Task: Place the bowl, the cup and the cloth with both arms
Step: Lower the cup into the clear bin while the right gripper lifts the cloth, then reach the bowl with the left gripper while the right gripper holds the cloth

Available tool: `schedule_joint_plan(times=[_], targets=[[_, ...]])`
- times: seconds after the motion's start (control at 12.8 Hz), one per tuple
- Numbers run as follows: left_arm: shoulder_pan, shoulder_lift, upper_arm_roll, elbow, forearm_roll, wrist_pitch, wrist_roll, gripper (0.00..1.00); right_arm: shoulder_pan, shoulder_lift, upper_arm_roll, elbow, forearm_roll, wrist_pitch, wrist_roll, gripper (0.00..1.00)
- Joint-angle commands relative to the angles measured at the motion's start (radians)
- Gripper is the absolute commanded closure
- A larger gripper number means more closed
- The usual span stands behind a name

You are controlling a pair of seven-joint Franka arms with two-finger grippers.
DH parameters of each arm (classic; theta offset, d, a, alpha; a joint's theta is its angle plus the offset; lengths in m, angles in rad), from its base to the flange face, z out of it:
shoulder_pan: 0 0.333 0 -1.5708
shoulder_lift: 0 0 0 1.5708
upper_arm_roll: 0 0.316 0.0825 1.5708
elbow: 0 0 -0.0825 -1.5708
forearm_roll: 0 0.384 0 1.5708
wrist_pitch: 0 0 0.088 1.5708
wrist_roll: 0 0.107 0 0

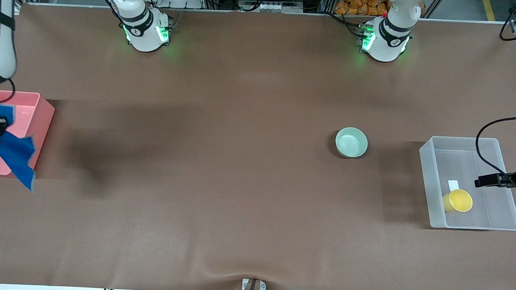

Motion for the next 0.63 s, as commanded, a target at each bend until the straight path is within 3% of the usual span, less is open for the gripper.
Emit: schedule_joint_plan(times=[0.0,0.24,0.55], targets=[[-0.002,-0.075,-0.050,-0.078,0.047,-0.006,-0.065,0.00,-0.012,-0.066,-0.049,-0.025,-0.010,-0.044,-0.054,1.00],[0.000,-0.124,-0.114,-0.143,0.051,-0.001,-0.123,0.00,-0.012,-0.094,-0.134,-0.023,-0.006,-0.049,-0.270,1.00],[0.000,-0.256,-0.189,-0.418,0.053,0.164,-0.168,0.00,-0.021,-0.080,-0.185,-0.026,0.011,-0.048,-0.418,1.00]])
